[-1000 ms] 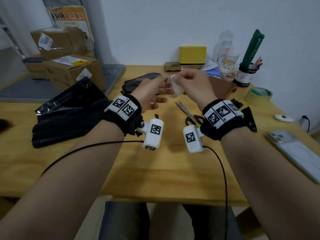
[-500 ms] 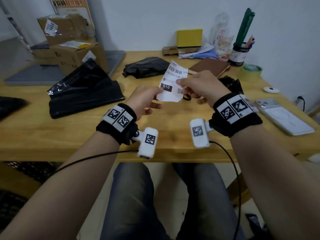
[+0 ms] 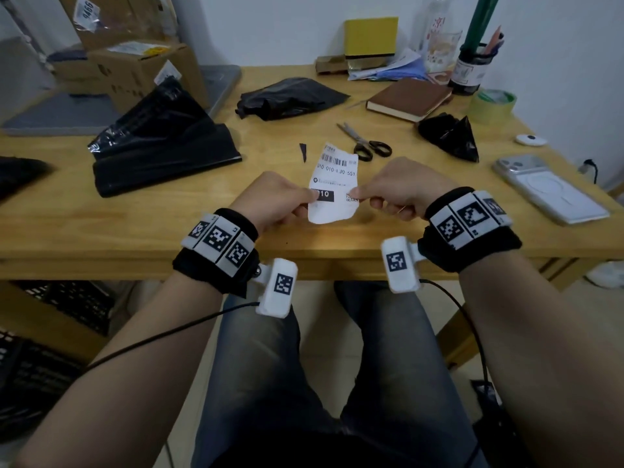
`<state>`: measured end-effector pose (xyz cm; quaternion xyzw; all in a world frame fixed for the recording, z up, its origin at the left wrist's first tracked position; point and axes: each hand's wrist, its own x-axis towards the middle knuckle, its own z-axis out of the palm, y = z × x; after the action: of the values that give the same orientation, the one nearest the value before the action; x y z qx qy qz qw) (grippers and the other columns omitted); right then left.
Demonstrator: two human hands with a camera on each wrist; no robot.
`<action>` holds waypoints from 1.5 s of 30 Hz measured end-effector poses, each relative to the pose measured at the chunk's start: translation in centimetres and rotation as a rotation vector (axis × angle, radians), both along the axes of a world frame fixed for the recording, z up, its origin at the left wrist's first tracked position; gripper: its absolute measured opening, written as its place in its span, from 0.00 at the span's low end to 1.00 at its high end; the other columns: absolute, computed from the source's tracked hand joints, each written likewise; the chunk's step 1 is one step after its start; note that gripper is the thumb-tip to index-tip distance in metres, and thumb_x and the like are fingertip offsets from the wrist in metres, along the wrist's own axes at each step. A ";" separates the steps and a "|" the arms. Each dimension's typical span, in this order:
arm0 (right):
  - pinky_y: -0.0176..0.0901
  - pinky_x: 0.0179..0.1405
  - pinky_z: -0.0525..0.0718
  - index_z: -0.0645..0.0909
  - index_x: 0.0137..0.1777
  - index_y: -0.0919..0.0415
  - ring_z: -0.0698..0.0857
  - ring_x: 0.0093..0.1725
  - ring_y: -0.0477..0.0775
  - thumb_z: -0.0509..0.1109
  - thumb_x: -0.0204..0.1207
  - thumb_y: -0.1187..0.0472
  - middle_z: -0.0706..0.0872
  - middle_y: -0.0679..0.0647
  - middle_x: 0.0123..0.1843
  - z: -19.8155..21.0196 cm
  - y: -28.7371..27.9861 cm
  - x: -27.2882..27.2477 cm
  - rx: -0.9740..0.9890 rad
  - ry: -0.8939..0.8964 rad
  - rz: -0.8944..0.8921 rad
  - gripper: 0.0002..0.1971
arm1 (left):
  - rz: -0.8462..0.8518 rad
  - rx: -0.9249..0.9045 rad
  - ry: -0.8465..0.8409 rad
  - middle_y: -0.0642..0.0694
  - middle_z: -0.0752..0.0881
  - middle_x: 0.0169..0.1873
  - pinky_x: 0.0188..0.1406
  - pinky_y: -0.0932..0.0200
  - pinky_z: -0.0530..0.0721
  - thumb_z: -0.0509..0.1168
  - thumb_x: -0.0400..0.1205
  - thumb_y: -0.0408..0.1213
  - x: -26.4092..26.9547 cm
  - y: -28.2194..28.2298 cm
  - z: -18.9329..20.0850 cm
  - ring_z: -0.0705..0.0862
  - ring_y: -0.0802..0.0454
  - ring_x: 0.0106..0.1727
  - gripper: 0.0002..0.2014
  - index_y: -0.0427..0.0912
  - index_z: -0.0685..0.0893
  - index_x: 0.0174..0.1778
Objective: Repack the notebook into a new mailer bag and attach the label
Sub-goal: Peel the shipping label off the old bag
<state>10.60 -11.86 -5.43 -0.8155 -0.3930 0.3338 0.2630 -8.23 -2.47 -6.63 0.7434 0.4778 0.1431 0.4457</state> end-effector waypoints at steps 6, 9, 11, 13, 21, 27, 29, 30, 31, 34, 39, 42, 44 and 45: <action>0.37 0.20 0.69 0.85 0.37 0.62 0.72 0.21 0.51 0.79 0.75 0.48 0.82 0.54 0.29 -0.7 0.1 -0.4 -0.109 -0.101 0.059 0.17 | -0.081 0.090 0.245 0.54 0.76 0.13 0.22 0.63 0.69 0.73 0.78 0.52 0.2 -0.2 -0.5 0.71 0.54 0.19 0.20 0.42 0.82 0.26; 0.38 0.22 0.72 0.87 0.40 0.62 0.73 0.23 0.52 0.80 0.74 0.48 0.83 0.55 0.30 -0.8 0.2 -0.6 -0.116 -0.132 0.066 0.16 | -0.109 0.111 0.303 0.51 0.77 0.17 0.25 0.61 0.70 0.74 0.76 0.54 0.6 -0.1 -0.4 0.72 0.52 0.21 0.21 0.42 0.82 0.27; 0.39 0.24 0.72 0.86 0.38 0.62 0.73 0.23 0.52 0.80 0.73 0.48 0.83 0.54 0.28 -0.8 0.2 -0.7 -0.121 -0.147 0.065 0.16 | -0.119 0.126 0.336 0.51 0.78 0.17 0.25 0.62 0.70 0.74 0.77 0.54 0.7 -0.1 -0.3 0.73 0.53 0.21 0.21 0.42 0.82 0.27; 0.39 0.24 0.72 0.84 0.34 0.61 0.73 0.22 0.52 0.81 0.73 0.49 0.81 0.51 0.23 -0.7 0.3 -0.9 -0.131 -0.162 0.062 0.17 | -0.133 0.134 0.366 0.50 0.79 0.19 0.25 0.62 0.71 0.74 0.77 0.54 0.8 0.1 -0.2 0.73 0.53 0.21 0.21 0.41 0.82 0.27; 0.38 0.23 0.71 0.83 0.34 0.63 0.73 0.21 0.52 0.82 0.71 0.51 0.81 0.52 0.22 -0.6 0.5 -1.1 -0.126 -0.166 0.055 0.16 | -0.163 0.145 0.411 0.50 0.83 0.22 0.33 0.60 0.78 0.74 0.77 0.53 1.3 0.2 -0.1 0.78 0.52 0.23 0.19 0.39 0.89 0.36; 0.37 0.22 0.73 0.81 0.32 0.62 0.74 0.19 0.52 0.81 0.70 0.53 0.80 0.51 0.20 -0.8 0.4 -1.5 -0.107 -0.201 0.055 0.16 | -0.187 0.159 0.453 0.50 0.87 0.25 0.36 0.59 0.81 0.73 0.78 0.53 1.6 0.3 -0.1 0.81 0.53 0.25 0.18 0.39 0.91 0.40; 0.38 0.24 0.76 0.83 0.34 0.63 0.76 0.20 0.52 0.81 0.70 0.54 0.81 0.52 0.22 -0.9 0.5 -1.6 -0.099 -0.184 0.057 0.14 | -0.194 0.159 0.458 0.51 0.86 0.22 0.33 0.61 0.82 0.73 0.78 0.53 1.7 0.4 0.0 0.81 0.54 0.24 0.17 0.41 0.90 0.37; 0.39 0.25 0.76 0.83 0.34 0.63 0.77 0.21 0.52 0.81 0.70 0.55 0.81 0.52 0.22 -0.9 0.5 -1.5 -0.094 -0.174 0.058 0.14 | -0.196 0.157 0.464 0.52 0.85 0.20 0.32 0.62 0.82 0.73 0.78 0.54 1.6 0.3 0.0 0.81 0.55 0.23 0.18 0.41 0.89 0.35; 0.39 0.24 0.77 0.83 0.33 0.63 0.77 0.21 0.51 0.82 0.70 0.54 0.81 0.52 0.22 -0.9 0.4 -1.4 -0.093 -0.166 0.058 0.15 | -0.196 0.156 0.477 0.53 0.85 0.18 0.32 0.61 0.82 0.73 0.77 0.55 1.5 0.4 0.1 0.81 0.55 0.22 0.19 0.42 0.88 0.32; 0.39 0.23 0.77 0.83 0.35 0.63 0.79 0.22 0.51 0.82 0.71 0.51 0.83 0.53 0.25 -0.8 0.1 -1.1 -0.095 -0.151 0.067 0.17 | -0.177 0.141 0.495 0.52 0.86 0.20 0.39 0.57 0.86 0.74 0.76 0.57 0.9 0.8 0.3 0.81 0.54 0.25 0.20 0.43 0.86 0.30; 0.42 0.24 0.82 0.82 0.44 0.63 0.84 0.26 0.58 0.73 0.82 0.50 0.86 0.61 0.35 0.5 0.1 -1.0 0.314 0.318 -0.045 0.15 | -0.052 -0.093 -0.020 0.48 0.88 0.30 0.27 0.61 0.78 0.66 0.85 0.49 0.8 1.4 2.2 0.82 0.54 0.26 0.15 0.39 0.88 0.46; 0.52 0.38 0.91 0.81 0.61 0.65 0.93 0.40 0.65 0.68 0.86 0.50 0.91 0.67 0.50 0.2 0.7 -1.6 0.292 0.576 -0.031 0.17 | -0.080 -0.409 -0.119 0.41 0.94 0.44 0.27 0.63 0.82 0.62 0.88 0.47 1.7 0.9 3.1 0.90 0.50 0.34 0.17 0.37 0.85 0.58; 0.54 0.46 0.92 0.77 0.70 0.64 0.94 0.48 0.63 0.66 0.87 0.49 0.88 0.67 0.59 -0.6 1.7 -1.4 0.295 0.589 -0.076 0.20 | -0.069 -0.517 -0.125 0.35 0.92 0.51 0.35 0.60 0.87 0.61 0.89 0.47 2.3 1.0 2.8 0.93 0.46 0.44 0.18 0.36 0.81 0.64; 0.52 0.50 0.91 0.76 0.71 0.62 0.93 0.51 0.61 0.65 0.87 0.49 0.87 0.64 0.61 -0.7 2.2 -0.9 0.341 0.493 -0.126 0.20 | -0.004 -0.501 -0.181 0.34 0.90 0.57 0.42 0.56 0.89 0.61 0.88 0.46 2.6 1.5 2.6 0.92 0.43 0.50 0.19 0.35 0.79 0.67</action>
<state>9.67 -9.65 -6.14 -0.6766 -0.3163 0.4341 0.5038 -5.60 -0.98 -4.03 0.5950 0.4550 0.0853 0.6570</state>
